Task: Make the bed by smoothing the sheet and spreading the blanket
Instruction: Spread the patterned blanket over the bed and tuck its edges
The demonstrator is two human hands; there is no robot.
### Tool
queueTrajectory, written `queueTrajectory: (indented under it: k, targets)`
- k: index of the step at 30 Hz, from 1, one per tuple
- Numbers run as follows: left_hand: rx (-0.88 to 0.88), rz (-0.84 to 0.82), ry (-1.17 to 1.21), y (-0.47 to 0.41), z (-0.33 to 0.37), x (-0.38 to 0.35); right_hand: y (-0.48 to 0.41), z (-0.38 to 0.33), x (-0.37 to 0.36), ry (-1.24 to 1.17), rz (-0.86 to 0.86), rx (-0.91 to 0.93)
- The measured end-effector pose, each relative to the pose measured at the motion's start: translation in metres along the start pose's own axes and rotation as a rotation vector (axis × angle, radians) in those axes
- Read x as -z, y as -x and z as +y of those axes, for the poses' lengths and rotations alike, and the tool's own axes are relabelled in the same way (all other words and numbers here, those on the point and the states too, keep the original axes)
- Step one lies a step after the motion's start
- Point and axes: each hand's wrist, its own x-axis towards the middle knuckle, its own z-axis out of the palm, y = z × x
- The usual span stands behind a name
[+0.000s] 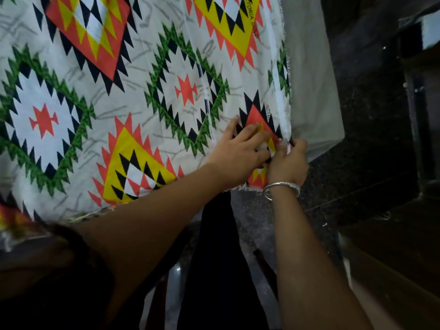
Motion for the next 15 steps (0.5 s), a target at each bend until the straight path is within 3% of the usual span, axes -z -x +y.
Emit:
queueTrajectory:
  k: [3, 4, 6, 8, 9, 11, 13, 15]
  targets:
    - [-0.012, -0.113, -0.002, 0.006, 0.004, -0.002, 0.001, 0.005, -0.001, 0.18, 0.045, -0.015]
    - [0.017, -0.082, -0.004, 0.008, 0.004, 0.002, 0.002, 0.004, -0.001, 0.18, 0.127, 0.099]
    - [0.167, 0.001, -0.039, 0.012, -0.003, 0.005, 0.006, -0.002, -0.005, 0.155, 0.196, 0.509]
    - [0.289, -0.059, -0.07, 0.014, -0.013, -0.001, 0.012, -0.009, -0.015, 0.248, 0.015, 0.856]
    - [0.292, -0.087, -0.07, 0.015, -0.017, -0.002, 0.015, -0.012, -0.02, 0.301, -0.078, 0.902]
    - [0.238, -0.078, -0.04, 0.014, -0.024, 0.003, 0.015, -0.016, -0.021, 0.339, -0.143, 0.764]
    - [0.217, 0.003, 0.002, 0.011, -0.034, 0.014, 0.011, -0.026, -0.016, 0.312, -0.056, 0.637]
    - [0.313, 0.072, 0.005, 0.005, -0.052, 0.03, 0.006, -0.052, -0.015, 0.236, -0.004, 0.719]
